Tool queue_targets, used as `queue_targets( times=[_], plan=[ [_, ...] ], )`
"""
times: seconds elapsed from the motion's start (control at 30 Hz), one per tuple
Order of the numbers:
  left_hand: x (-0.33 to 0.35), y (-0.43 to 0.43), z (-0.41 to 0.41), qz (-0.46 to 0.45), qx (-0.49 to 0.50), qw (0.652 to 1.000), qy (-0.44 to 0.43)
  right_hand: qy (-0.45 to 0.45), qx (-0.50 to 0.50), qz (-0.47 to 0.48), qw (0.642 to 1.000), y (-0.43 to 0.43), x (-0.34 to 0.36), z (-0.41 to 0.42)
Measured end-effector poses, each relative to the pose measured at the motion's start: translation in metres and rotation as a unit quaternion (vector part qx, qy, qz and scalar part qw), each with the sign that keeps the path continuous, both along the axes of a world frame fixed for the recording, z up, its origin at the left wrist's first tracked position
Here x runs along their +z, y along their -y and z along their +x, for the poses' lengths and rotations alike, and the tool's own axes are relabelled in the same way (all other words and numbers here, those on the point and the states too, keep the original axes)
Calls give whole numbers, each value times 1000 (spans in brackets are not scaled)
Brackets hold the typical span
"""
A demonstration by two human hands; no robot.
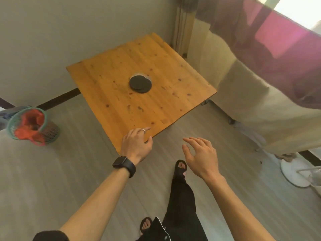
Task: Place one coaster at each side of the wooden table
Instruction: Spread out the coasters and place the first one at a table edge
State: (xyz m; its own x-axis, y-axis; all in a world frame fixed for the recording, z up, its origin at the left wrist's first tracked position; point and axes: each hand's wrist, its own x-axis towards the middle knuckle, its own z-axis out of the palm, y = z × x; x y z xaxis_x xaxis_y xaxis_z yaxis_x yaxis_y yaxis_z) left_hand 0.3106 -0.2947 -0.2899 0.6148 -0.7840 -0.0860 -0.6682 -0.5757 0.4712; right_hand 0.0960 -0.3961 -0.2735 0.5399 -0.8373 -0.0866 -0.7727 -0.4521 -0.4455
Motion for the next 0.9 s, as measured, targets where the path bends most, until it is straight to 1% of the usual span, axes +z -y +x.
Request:
queue_targets(
  times=[0.13, 0.3, 0.5, 0.57, 0.73, 0.83, 0.9],
  plan=[
    [-17, 78, 49, 2, 38, 999, -2, -8, 48, 10, 999, 89, -19, 62],
    [-34, 172, 110, 15, 125, 992, -23, -46, 136, 31, 989, 202, -37, 143],
    [-69, 247, 175, 47, 208, 976, -49, -71, 213, 21, 974, 301, -69, 239],
    [-87, 261, 194, 63, 213, 974, -52, -83, 225, 30, 970, 324, -90, 269],
    [-142, 292, 237, 94, 192, 976, -42, -115, 225, 48, 966, 360, -154, 332],
    [-177, 305, 256, 100, 175, 979, -28, -126, 216, 28, 968, 370, -194, 351],
    [-198, 312, 270, 105, 150, 983, 0, -125, 217, 11, 968, 374, -220, 356]
  ],
)
